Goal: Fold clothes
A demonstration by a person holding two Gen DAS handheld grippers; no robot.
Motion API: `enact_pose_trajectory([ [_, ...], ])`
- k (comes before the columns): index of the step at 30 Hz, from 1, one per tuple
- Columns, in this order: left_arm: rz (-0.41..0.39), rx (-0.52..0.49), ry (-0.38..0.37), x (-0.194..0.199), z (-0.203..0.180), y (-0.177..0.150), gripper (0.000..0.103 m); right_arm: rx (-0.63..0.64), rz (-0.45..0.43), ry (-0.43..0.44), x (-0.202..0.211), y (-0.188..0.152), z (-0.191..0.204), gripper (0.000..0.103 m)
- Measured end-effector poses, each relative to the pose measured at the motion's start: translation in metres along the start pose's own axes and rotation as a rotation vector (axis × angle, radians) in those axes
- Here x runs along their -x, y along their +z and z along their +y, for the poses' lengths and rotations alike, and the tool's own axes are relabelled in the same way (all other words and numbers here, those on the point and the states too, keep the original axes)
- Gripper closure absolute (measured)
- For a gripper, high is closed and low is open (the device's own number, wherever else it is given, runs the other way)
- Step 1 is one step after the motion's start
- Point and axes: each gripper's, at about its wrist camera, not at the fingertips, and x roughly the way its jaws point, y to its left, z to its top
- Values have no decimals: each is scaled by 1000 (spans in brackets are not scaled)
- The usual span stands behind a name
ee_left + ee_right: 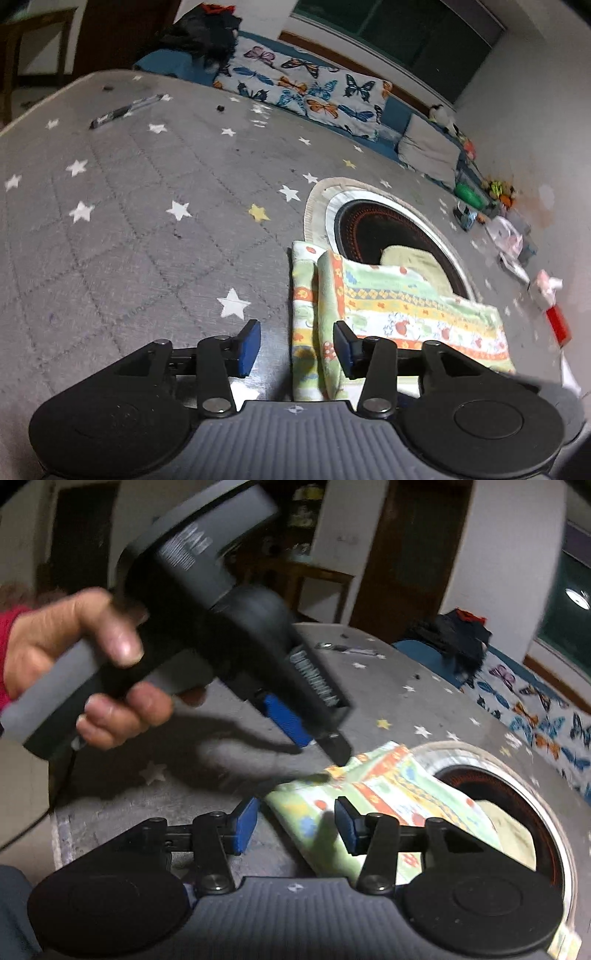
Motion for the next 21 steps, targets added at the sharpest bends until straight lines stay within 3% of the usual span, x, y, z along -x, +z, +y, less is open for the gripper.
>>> enact_pose_trajectory([
  [2, 5, 38, -9, -1, 3, 1, 49, 23, 38, -25, -10, 2, 6, 63],
  [4, 10, 69, -13, -3, 5, 1, 49, 21, 62, -41, -16, 2, 7, 76],
  [7, 16, 130, -39, -5, 9, 3, 38, -34, 46, -33, -13, 3, 0, 87],
  [13, 8, 255, -105, -9, 11, 7, 22, -169, -11, -6, 3, 6, -20, 90],
  [21, 24, 263, -100, -20, -3, 5, 24, -240, -77, 15, 31, 5, -29, 92],
])
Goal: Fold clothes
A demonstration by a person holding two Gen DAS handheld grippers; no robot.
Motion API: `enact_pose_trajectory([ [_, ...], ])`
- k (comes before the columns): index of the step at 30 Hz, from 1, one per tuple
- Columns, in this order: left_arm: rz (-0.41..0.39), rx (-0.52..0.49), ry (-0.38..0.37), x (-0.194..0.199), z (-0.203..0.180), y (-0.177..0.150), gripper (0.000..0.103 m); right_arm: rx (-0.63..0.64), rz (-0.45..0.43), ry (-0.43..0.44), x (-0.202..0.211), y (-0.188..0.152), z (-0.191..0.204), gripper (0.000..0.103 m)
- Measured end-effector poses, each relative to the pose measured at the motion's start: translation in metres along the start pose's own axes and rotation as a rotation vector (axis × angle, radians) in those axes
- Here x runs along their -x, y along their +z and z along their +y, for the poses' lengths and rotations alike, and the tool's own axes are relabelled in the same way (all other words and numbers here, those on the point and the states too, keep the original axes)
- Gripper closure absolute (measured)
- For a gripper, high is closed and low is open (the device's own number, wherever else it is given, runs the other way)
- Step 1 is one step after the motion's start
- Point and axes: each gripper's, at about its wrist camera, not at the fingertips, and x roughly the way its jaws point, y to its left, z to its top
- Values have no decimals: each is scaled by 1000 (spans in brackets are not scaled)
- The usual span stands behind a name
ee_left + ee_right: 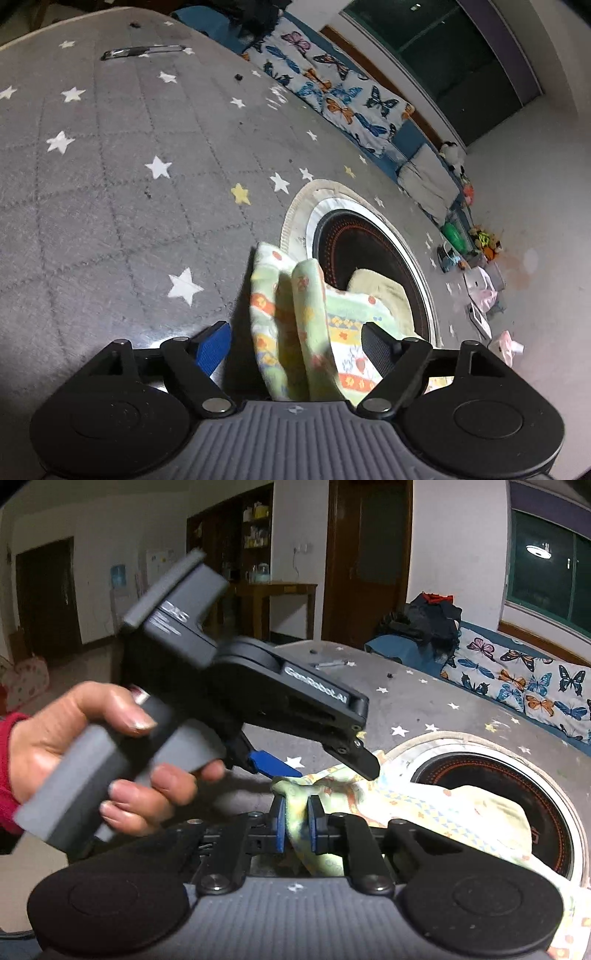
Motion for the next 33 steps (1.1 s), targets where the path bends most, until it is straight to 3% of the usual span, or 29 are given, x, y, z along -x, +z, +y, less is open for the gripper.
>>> enact_pose_trajectory([
  [2, 16, 15, -14, -3, 1, -1, 42, 3, -7, 9, 4, -1, 0, 92],
  [3, 23, 23, -20, -5, 2, -2, 45, 4, -9, 12, 5, -1, 2, 92],
  [5, 40, 42, -19, -9, 4, -4, 73, 6, -10, 18, 4, -2, 3, 92],
  [8, 47, 60, -7, -11, 9, -7, 91, -1, -12, 21, 5, -5, 3, 91],
  [11, 44, 51, 0, -10, 10, -8, 93, -38, -18, 26, 12, -9, -3, 87],
  [13, 39, 35, 5, -10, 8, -10, 93, -72, -28, -15, 20, -13, -14, 87],
  [16, 32, 9, 12, -10, 5, -11, 93, -156, -15, -104, 30, -24, -43, 86],
  [20, 29, -9, 15, -10, 4, -12, 93, -243, 12, -286, 43, -44, -90, 82],
  [23, 31, -16, 18, -10, 3, -11, 93, -294, 28, -418, 52, -58, -121, 74],
  [26, 32, -29, 25, -11, 1, -11, 92, -373, 28, -512, 60, -72, -157, 56],
  [27, 32, -33, 27, -11, 0, -11, 92, -390, 26, -530, 62, -75, -166, 49],
  [33, 35, -47, 33, -11, -1, -11, 92, -530, 31, -501, 54, -92, -205, 48],
])
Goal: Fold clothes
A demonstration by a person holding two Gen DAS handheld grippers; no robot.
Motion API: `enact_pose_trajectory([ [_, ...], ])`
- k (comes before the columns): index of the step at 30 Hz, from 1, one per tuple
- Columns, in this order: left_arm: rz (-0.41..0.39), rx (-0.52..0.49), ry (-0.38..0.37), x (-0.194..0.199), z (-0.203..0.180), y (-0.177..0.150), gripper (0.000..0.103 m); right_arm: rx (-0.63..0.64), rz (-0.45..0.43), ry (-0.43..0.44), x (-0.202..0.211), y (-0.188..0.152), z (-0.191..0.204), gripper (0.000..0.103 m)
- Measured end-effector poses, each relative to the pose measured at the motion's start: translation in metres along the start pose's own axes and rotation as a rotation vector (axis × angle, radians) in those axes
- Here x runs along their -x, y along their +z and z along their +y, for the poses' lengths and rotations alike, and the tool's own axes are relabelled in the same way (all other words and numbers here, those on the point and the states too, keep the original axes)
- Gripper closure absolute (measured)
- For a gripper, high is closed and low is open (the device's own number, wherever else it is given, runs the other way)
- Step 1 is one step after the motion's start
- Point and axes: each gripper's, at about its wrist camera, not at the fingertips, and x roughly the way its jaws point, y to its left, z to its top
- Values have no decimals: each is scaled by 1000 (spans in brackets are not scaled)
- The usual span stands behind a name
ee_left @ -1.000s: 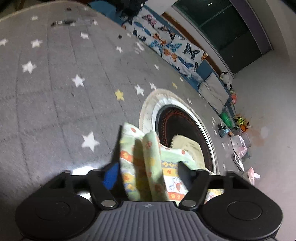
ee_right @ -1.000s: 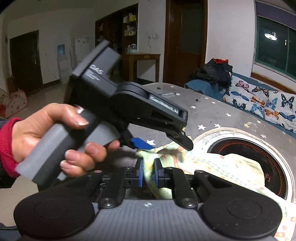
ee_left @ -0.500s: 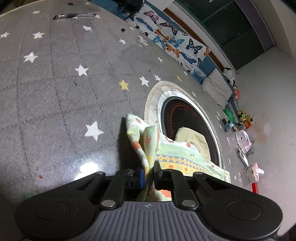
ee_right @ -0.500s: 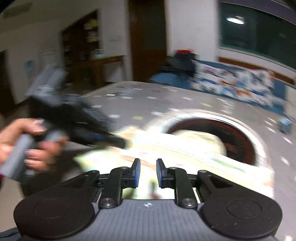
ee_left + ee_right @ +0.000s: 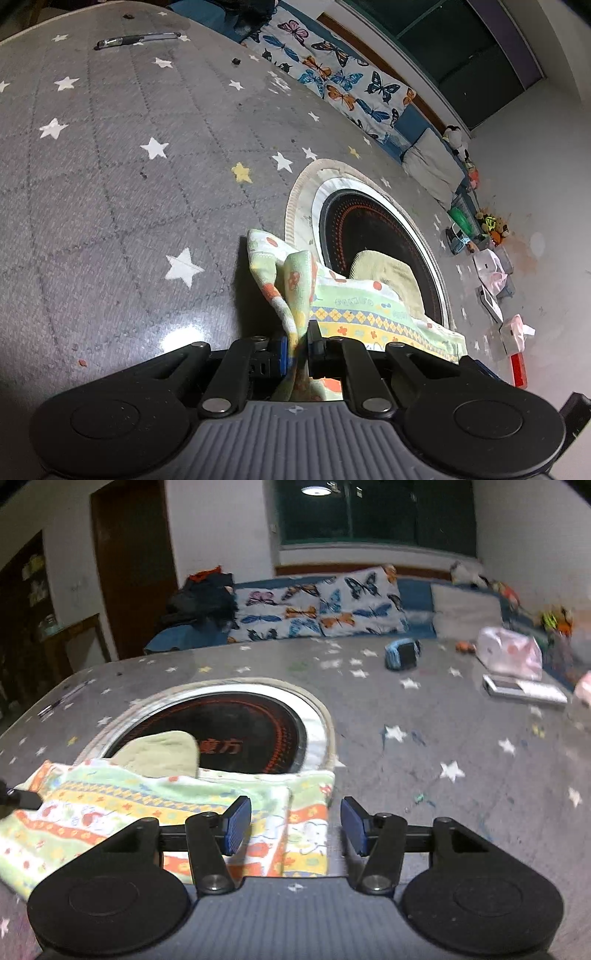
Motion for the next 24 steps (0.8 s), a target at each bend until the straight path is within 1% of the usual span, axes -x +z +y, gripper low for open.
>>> enact_pose_trajectory([
  [1, 1, -2, 1, 0, 0, 0, 92, -22, 9, 11, -2, -3, -2, 50],
  [2, 2, -4, 1, 0, 0, 0, 92, -42, 17, 21, -4, -5, -4, 50],
  [3, 3, -6, 2, 0, -1, 0, 92, -47, 11, 21, -4, -6, -2, 50],
  [5, 1, -15, 8, 0, -2, 1, 92, -53, 8, 36, -3, -8, 1, 67],
  [6, -2, -24, 15, 0, -4, 1, 92, -54, 11, 49, -2, -9, 4, 79],
  [7, -4, -34, 21, 0, -6, 1, 93, -54, 14, 52, -2, -9, 6, 87],
  [8, -6, -46, 25, 0, -9, 0, 93, -55, 16, 55, -1, -9, 9, 91],
  [11, -11, -81, 23, 3, -18, 2, 94, -80, -8, 60, 8, -8, 8, 95],
  [14, -22, -122, -9, 7, -33, 8, 94, -98, -56, 65, 26, -5, 6, 96],
  [17, -22, -183, -52, 6, -60, 13, 95, -85, -106, 39, 48, -1, 4, 96],
  [21, 0, -255, -108, -9, -102, 12, 95, -75, -162, -24, 74, 4, -10, 97],
  [24, 31, -305, -156, -28, -137, 7, 95, -92, -191, -90, 92, 8, -32, 97],
])
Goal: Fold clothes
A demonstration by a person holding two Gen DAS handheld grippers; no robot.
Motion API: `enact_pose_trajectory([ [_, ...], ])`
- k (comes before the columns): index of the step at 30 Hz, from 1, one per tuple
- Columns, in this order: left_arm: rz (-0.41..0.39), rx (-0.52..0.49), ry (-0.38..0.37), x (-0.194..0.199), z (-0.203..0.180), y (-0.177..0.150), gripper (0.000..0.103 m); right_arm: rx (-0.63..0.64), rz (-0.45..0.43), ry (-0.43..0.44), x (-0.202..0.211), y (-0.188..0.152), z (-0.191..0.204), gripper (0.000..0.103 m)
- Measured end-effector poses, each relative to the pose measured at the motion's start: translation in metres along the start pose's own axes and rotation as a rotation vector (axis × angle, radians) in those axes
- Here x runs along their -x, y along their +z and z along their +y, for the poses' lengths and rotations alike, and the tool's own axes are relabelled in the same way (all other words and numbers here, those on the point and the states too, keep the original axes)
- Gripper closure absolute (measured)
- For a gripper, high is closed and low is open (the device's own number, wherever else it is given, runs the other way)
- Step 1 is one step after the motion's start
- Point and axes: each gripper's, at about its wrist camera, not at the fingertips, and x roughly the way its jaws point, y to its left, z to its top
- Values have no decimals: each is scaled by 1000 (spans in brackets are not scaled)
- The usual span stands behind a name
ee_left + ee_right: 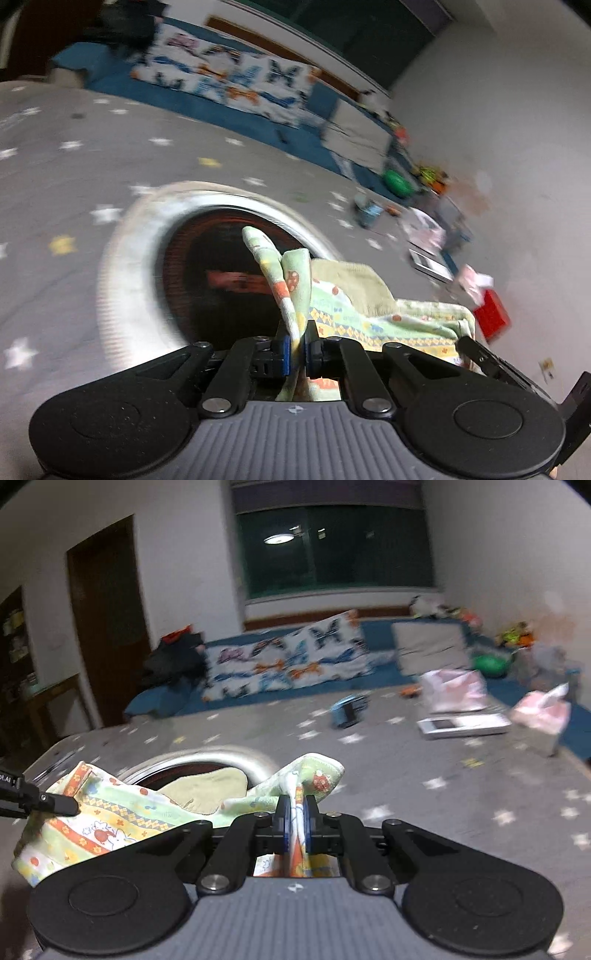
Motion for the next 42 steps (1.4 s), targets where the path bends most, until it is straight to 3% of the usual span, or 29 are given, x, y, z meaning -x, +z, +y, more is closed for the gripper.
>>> enact_pose_trajectory([
  [6, 60, -105, -64, -56, -60, 6, 96, -28, -48, -151, 24, 15, -58, 97],
  [13, 145, -197, -76, -118, -103, -3, 95, -76, -34, -284, 26, 3, -114, 97],
  [17, 182, -265, -17, -139, -111, -12, 94, -124, 40, -346, 12, -15, -140, 97],
  [23, 159, -326, 102, -142, -106, -10, 80, -132, 92, -403, 4, -26, -156, 93],
  [28, 112, -318, 81, -135, -114, 2, 80, -145, 67, -312, 3, -14, -148, 90],
  [34, 163, -349, -25, -156, -141, -7, 82, -126, 107, -173, -29, -7, -124, 85],
  [42, 214, -365, -61, -194, -156, -19, 83, -97, 158, -138, -61, -12, -111, 85],
])
